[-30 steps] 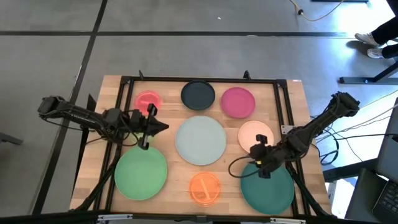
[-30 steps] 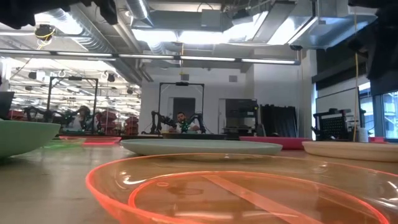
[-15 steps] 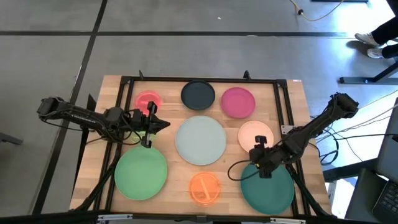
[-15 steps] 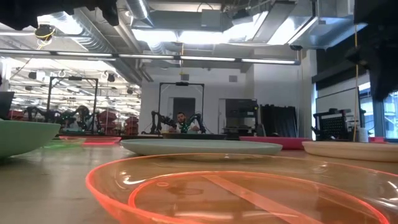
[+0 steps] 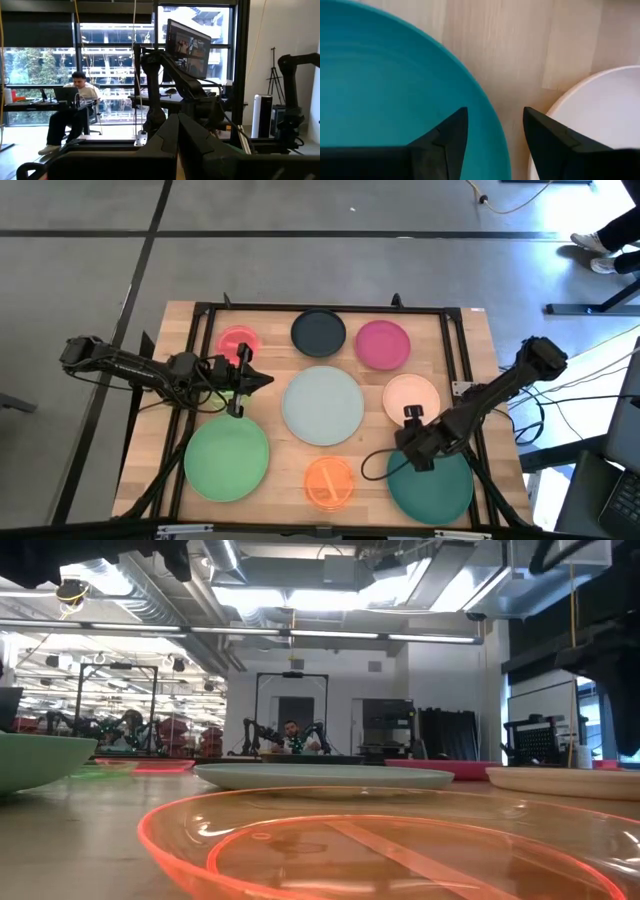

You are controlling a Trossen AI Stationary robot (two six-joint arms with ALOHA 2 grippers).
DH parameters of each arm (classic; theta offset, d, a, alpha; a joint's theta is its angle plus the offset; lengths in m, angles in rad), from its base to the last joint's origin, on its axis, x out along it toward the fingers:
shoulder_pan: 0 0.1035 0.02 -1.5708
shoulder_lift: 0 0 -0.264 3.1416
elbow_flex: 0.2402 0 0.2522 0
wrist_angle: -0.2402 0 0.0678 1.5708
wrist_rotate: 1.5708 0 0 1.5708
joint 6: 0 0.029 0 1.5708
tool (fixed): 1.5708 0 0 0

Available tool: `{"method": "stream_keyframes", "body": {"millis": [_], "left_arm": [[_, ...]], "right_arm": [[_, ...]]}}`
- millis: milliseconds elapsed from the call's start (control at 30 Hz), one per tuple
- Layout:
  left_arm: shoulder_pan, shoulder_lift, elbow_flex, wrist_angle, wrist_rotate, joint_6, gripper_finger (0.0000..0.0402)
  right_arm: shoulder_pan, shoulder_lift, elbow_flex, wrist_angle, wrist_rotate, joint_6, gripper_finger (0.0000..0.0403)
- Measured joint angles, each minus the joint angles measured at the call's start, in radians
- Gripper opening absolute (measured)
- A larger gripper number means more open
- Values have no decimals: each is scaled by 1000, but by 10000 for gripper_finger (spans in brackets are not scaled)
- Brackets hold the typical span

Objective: Stack plastic plates
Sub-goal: Stack the dark green plate on top of the light blue plate

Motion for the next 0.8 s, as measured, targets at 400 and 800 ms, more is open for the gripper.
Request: {"method": "stream_keyframes", "body": {"millis": [400,800], "left_arm": [[0,0,0,4,-15,2,2],[0,0,0,16,-15,2,2]], "right_arm": [[0,76,0,63,-43,-61,125],[0,82,2,69,-80,-131,22]]}}
